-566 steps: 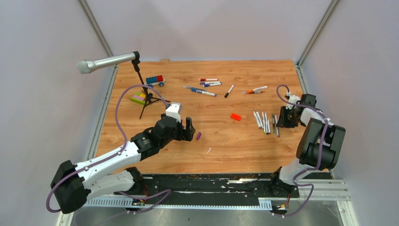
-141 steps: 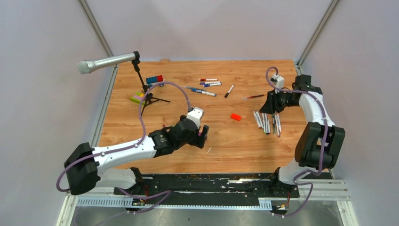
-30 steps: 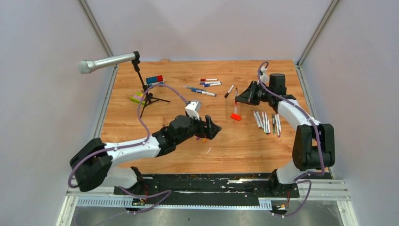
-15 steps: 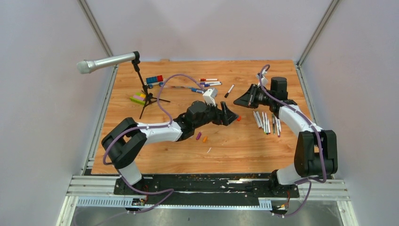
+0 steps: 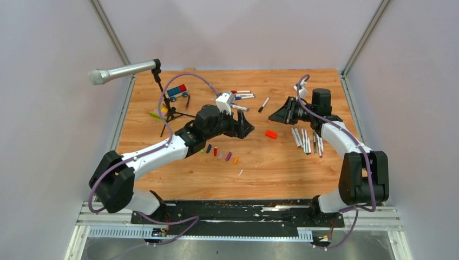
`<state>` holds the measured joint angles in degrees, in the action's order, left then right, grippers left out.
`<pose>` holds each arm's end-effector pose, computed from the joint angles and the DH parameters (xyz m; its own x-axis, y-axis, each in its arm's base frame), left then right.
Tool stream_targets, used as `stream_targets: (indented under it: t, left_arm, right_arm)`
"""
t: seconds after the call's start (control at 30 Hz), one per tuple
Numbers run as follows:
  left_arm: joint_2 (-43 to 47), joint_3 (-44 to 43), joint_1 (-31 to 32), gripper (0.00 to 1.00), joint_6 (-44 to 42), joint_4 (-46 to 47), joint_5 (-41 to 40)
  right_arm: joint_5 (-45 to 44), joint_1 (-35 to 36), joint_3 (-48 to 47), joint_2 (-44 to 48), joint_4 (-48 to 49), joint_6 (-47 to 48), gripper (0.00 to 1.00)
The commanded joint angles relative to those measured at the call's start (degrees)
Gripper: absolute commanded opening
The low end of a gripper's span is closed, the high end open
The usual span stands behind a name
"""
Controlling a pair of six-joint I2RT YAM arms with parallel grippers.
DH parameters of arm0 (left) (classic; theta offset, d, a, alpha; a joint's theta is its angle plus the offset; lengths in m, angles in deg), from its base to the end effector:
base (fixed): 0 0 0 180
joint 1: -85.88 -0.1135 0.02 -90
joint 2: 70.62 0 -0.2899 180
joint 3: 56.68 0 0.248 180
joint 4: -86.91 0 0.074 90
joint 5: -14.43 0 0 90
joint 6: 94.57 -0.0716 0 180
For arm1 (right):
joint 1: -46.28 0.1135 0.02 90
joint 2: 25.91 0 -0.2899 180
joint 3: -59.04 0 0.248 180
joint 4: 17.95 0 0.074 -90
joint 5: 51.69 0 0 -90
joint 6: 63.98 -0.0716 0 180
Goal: Open the pen caps
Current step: Pick up the pen from the center of the board.
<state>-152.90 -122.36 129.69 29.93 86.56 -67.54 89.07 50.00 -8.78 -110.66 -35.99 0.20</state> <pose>0.2509 -0.2546 0.2877 -0.6163 -0.1860 -0.7653 0.5252 0.6270 -0.5754 0.3242 0.0766 0.2616 -0.8086 0.2235 -0.5443 -0.3579 0.5473 0.7565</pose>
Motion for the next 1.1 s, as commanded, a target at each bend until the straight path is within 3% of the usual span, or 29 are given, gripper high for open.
stream_targets:
  t: [0.0, 0.17, 0.27, 0.47, 0.6, 0.8, 1.07]
  left_arm:
    - [3.1, -4.9, 0.4, 0.92, -9.3, -17.3, -9.7]
    - [0.3, -10.5, 0.3, 0.92, -15.8, -28.5, -25.3]
    - [-6.1, -16.3, -1.4, 0.93, -19.7, -34.8, -30.8]
    - [-18.6, -28.0, -9.9, 0.91, -22.1, -42.4, -29.3]
    - [-27.2, -38.1, -14.5, 0.84, -22.3, -48.8, -27.3]
    - [-37.9, -51.1, -19.3, 0.78, -23.7, -56.4, -31.1]
    - [-47.4, -64.3, -24.9, 0.71, -26.0, -60.6, -28.5]
  right_arm:
    - [6.7, 0.2, 0.1, 4.0, 0.3, 10.7, 0.27]
    - [17.2, 0.0, 1.9, 5.9, -5.9, 29.7, 0.60]
    - [19.7, -0.6, 2.3, 6.0, -9.9, 36.8, 0.67]
    - [18.7, -1.3, 0.3, 6.3, -17.4, 44.9, 0.69]
    - [18.9, -2.4, 0.6, 6.2, -17.8, 45.4, 0.69]
    - [20.4, -5.0, -0.4, 4.6, -20.1, 46.7, 0.69]
    - [22.2, -6.1, -0.9, 4.2, -21.3, 47.2, 0.68]
